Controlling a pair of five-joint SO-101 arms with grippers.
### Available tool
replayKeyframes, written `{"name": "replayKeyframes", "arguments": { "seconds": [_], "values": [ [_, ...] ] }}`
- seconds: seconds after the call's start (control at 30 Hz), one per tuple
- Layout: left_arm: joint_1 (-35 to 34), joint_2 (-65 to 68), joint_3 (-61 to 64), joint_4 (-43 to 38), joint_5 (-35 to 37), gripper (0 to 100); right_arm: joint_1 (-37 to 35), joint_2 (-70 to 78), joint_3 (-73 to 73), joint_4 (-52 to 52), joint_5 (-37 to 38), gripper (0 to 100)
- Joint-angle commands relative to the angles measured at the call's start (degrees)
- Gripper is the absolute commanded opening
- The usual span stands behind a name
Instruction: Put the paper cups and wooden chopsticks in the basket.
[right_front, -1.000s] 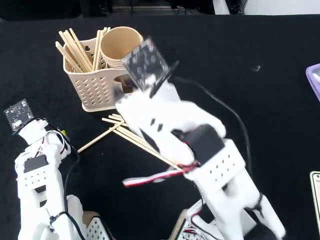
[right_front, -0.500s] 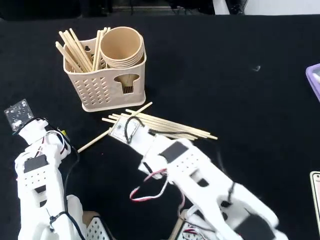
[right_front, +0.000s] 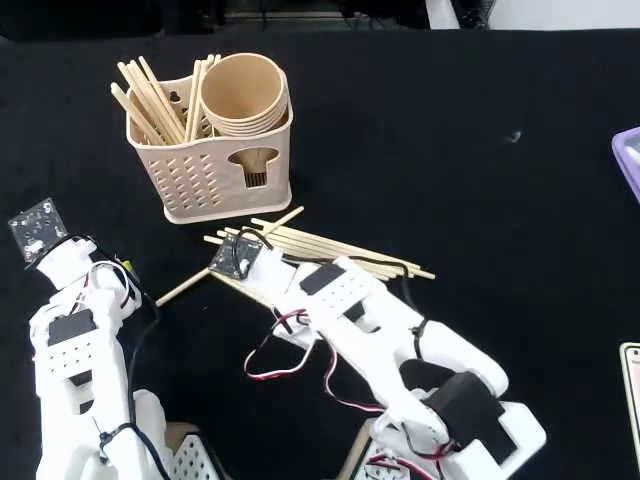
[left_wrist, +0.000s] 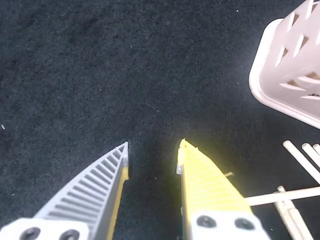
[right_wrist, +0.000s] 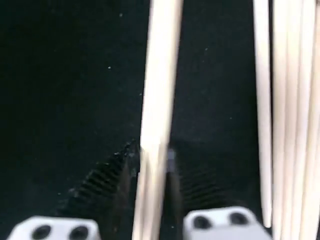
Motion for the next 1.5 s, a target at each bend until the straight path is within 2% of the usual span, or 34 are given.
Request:
{"name": "replayKeyframes", "arguments": {
  "seconds": [0.0,0.37,0.63,0.77,0.93,1.03,1.17,1.3,1.47],
  "values": [
    [0.3,-1.1,-0.2,-0.7,0.3,16,0.8,-1.2,-1.2,3.2,0.7,1.4],
    [0.4,-1.1,-0.2,-0.8,0.3,16,0.6,-20.3,-0.7,13.7,0.3,1.1],
    [0.4,-1.1,-0.2,-0.8,0.3,16,0.7,-23.1,-0.7,15.3,0.6,1.1],
    [0.4,-1.1,-0.2,-0.8,0.3,16,0.5,-23.0,2.9,7.6,0.2,1.8],
    [0.4,-1.1,-0.2,-0.8,0.3,16,0.5,-20.6,8.0,-3.6,0.1,11.8],
    [0.4,-1.1,-0.2,-0.8,0.3,16,0.5,-16.0,7.4,-7.0,0.4,10.0],
    [0.4,-1.1,-0.2,-0.8,0.3,16,0.5,-9.7,4.2,-7.6,0.3,11.0],
    [0.4,-1.1,-0.2,-0.8,0.3,16,0.3,-5.2,1.7,-7.6,0.2,17.5],
    [0.4,-1.1,-0.2,-0.9,0.3,16,-2.8,-3.4,0.8,-7.7,0.1,21.1]
  ]
}}
